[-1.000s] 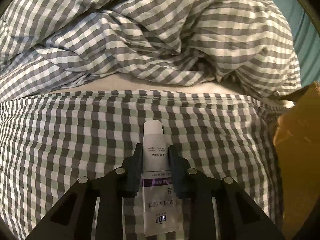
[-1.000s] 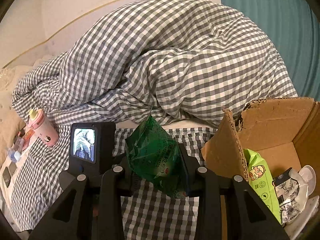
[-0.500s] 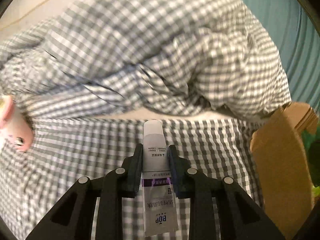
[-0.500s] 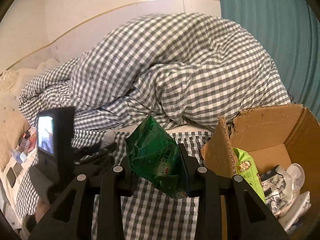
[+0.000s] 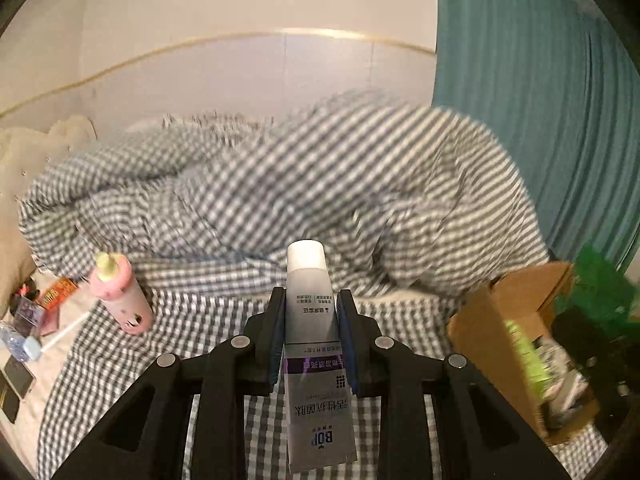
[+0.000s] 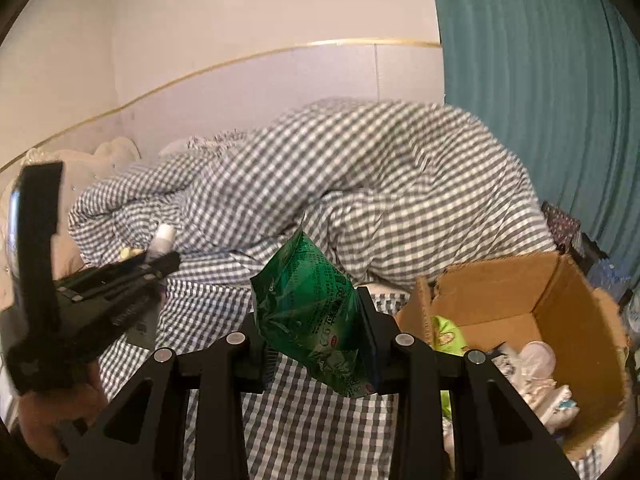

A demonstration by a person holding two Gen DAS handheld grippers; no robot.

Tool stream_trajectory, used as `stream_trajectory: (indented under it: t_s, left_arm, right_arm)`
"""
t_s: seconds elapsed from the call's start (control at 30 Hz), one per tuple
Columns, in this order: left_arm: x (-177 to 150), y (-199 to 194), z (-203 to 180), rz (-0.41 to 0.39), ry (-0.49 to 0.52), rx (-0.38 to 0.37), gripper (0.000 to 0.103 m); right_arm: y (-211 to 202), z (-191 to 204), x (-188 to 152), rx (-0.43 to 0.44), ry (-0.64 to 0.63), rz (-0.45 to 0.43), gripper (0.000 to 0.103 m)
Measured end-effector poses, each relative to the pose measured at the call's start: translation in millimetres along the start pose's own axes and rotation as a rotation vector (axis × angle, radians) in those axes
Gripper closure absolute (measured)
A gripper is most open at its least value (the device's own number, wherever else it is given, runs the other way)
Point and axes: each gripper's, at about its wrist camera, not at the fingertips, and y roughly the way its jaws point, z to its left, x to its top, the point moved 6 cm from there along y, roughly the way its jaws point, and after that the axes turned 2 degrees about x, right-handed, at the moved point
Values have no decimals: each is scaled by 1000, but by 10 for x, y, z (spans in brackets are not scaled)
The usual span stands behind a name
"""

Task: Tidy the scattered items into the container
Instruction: 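Carry the cream tube and green bag over the cardboard box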

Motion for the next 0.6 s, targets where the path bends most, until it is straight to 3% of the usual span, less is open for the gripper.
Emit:
stream_trajectory:
  t_s: [0.27, 0.6]
  left_arm:
    - [219, -913, -342, -105, 36, -45, 78]
    - [240, -1570, -749, -170, 65, -102, 78]
  right_arm:
    - [-720, -60, 167, -28, -2, -74, 69]
    - [-1435, -255, 220, -107, -7, -134, 69]
